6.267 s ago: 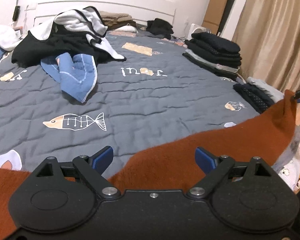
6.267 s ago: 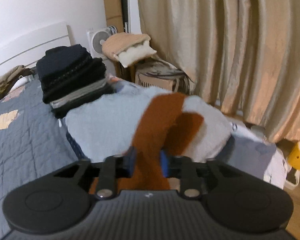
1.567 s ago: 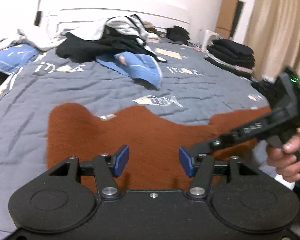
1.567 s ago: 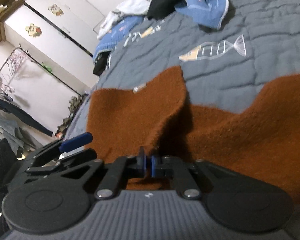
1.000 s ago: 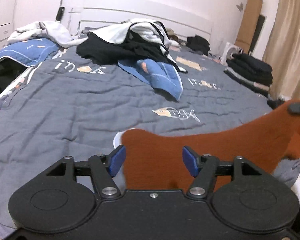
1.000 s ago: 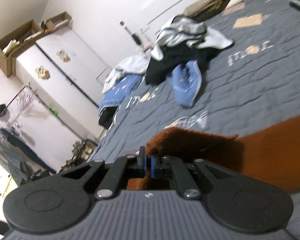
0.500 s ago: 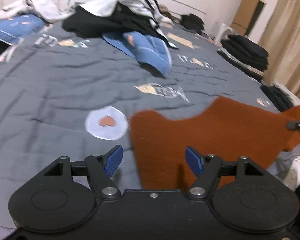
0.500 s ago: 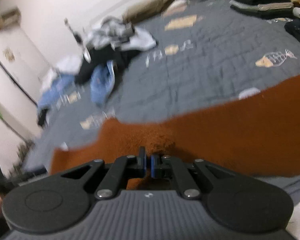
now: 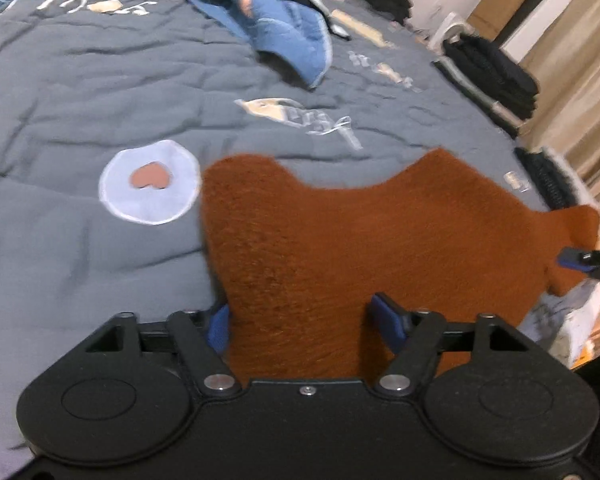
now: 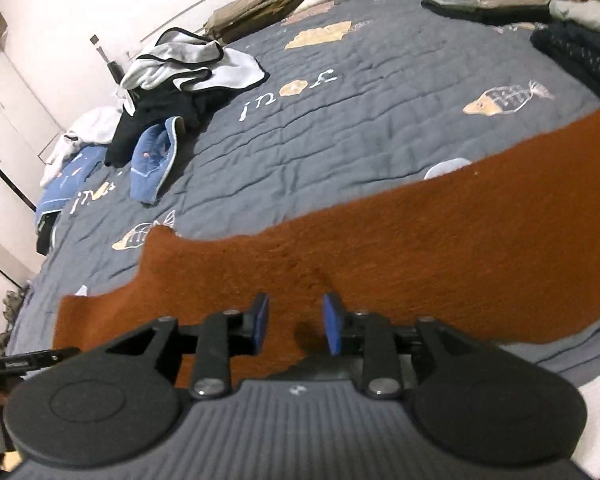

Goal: Fold clothes

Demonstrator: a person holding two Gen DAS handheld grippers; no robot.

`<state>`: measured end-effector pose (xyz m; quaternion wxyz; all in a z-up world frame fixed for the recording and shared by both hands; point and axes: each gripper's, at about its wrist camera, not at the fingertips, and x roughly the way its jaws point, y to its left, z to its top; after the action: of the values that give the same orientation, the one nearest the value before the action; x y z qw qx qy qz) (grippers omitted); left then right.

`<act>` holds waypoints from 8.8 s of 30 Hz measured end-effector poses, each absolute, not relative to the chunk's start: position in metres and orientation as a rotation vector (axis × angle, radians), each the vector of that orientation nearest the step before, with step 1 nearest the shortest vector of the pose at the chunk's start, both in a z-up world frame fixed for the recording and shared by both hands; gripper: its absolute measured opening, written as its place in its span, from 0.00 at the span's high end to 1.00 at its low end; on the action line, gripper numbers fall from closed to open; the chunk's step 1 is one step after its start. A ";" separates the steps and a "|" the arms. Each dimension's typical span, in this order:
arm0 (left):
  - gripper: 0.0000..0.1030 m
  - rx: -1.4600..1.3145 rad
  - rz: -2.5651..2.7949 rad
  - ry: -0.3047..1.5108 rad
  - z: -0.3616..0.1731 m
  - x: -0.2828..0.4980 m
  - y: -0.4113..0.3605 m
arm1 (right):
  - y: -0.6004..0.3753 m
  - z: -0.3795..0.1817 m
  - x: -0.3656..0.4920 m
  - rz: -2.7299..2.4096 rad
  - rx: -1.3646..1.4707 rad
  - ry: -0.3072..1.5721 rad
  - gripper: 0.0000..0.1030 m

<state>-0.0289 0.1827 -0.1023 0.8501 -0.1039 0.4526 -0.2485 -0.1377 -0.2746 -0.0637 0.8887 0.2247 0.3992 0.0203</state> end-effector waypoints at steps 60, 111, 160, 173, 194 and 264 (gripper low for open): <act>0.50 -0.014 -0.250 0.785 -0.063 -0.021 0.163 | -0.177 -0.061 -0.101 0.315 0.502 0.763 0.61; 0.60 0.641 -0.253 0.603 -0.114 -0.050 0.107 | -0.148 -0.065 -0.106 0.374 0.456 0.805 0.57; 0.43 -0.386 -0.220 0.582 -0.030 -0.032 0.242 | -0.034 -0.116 0.023 0.529 0.603 0.940 0.56; 0.43 -0.422 -0.222 0.557 -0.025 -0.037 0.252 | -0.010 -0.134 0.046 0.533 0.647 0.929 0.59; 0.43 -0.339 -0.242 0.587 -0.029 -0.034 0.230 | -0.142 -0.107 0.001 0.349 0.774 0.872 0.97; 0.38 -0.107 -0.725 0.706 -0.066 -0.013 -0.031 | -0.598 -0.091 -0.187 -0.470 0.525 0.729 0.59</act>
<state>-0.0132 -0.0312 -0.0660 0.8733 -0.0514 0.3380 -0.3472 -0.1870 -0.5977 -0.0907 0.8743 0.2515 0.3489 -0.2248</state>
